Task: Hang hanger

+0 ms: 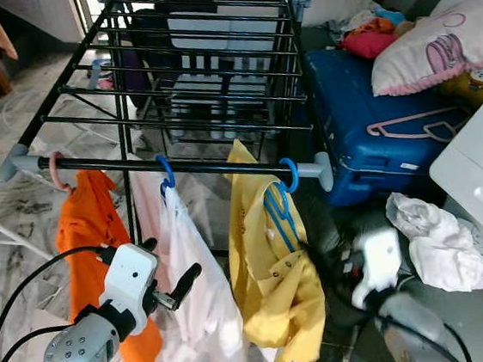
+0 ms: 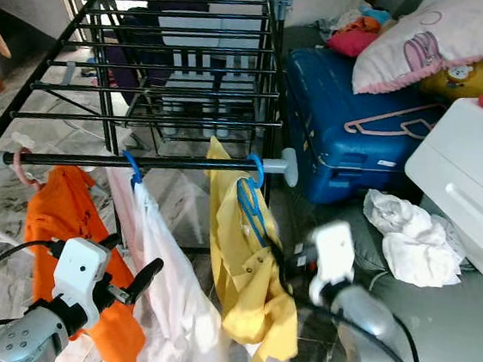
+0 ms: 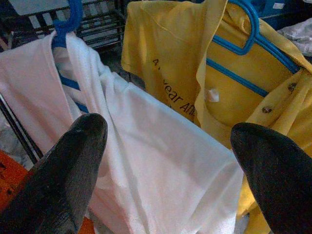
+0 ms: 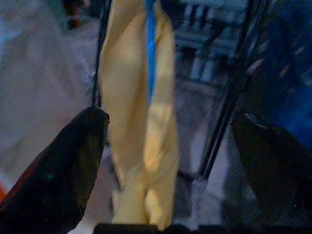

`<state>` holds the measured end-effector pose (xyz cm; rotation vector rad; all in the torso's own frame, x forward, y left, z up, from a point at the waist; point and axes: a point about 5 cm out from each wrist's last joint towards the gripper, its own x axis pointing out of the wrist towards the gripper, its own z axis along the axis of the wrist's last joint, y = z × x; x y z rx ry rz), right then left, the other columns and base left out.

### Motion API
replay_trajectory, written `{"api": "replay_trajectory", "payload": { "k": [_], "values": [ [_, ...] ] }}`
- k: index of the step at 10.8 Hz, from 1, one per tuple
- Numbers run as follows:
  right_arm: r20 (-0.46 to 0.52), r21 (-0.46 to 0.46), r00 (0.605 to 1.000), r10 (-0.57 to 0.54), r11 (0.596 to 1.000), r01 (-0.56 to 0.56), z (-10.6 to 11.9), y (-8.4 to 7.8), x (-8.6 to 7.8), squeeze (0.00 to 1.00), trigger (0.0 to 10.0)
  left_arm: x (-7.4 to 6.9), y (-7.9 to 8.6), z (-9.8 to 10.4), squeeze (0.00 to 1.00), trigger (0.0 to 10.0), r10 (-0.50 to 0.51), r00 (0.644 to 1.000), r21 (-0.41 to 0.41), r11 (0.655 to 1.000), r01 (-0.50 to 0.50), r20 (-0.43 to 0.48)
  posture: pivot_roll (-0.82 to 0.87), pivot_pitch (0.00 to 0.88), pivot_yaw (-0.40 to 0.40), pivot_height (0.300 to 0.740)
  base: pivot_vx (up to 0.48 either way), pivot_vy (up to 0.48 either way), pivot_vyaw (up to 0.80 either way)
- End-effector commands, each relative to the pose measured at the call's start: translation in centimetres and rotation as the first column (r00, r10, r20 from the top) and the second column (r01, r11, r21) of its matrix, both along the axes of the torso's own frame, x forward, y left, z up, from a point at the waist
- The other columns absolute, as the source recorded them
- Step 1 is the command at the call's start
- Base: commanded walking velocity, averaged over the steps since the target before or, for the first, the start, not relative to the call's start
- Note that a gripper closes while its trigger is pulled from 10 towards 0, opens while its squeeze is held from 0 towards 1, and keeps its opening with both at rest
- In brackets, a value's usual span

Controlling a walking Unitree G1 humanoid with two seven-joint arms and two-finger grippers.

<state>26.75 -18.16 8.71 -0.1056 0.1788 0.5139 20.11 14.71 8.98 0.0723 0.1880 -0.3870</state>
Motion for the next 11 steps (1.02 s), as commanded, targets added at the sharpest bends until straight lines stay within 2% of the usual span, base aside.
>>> {"api": "replay_trajectory", "payload": {
  "k": [1, 3, 6, 10, 11],
  "values": [
    [0.004, 0.021, 0.999, 0.051, 0.998, -0.051, 0.8, 0.8, 0.3, 0.00, 10.0, 0.2, 0.3, -0.1, 0.00, 10.0, 0.017, 1.000, 0.013, 1.000, -0.017, -0.009, 0.01, 0.032, 0.038, 0.740, 0.000, 0.000, 0.00],
    [0.008, 0.001, 0.997, 0.071, 0.997, -0.071, 1.0, 1.2, 1.4, 0.00, 10.0, 0.2, 0.2, 0.0, 0.00, 10.0, 0.018, 1.000, 0.013, 1.000, -0.018, -0.006, 0.02, 0.034, 0.038, 0.740, 0.000, 0.000, 0.00],
    [-0.040, 0.001, 0.995, 0.088, 0.996, -0.088, 1.6, 1.9, 4.5, 0.00, 10.0, 0.4, 0.1, 0.0, 0.00, 10.0, 0.025, 1.000, 0.012, 1.000, -0.025, -0.003, 0.03, 0.034, 0.033, 0.740, 0.000, 0.000, 0.00],
    [-0.142, -0.004, 0.978, 0.150, 0.988, -0.152, 0.6, 2.9, 5.8, 0.00, 10.0, 0.4, 0.2, 0.0, 0.00, 10.0, 0.028, 1.000, 0.012, 1.000, -0.028, -0.005, 0.03, 0.038, 0.038, 0.740, 0.000, 0.000, 0.00],
    [-0.177, 0.013, 0.964, 0.199, 0.980, -0.200, 0.5, 3.8, 6.1, 0.00, 10.0, 0.4, 0.2, 0.0, 0.00, 10.0, 0.024, 1.000, 0.012, 1.000, -0.024, -0.007, 0.03, 0.041, 0.039, 0.740, 0.000, 0.000, 0.00]
  ]
}}
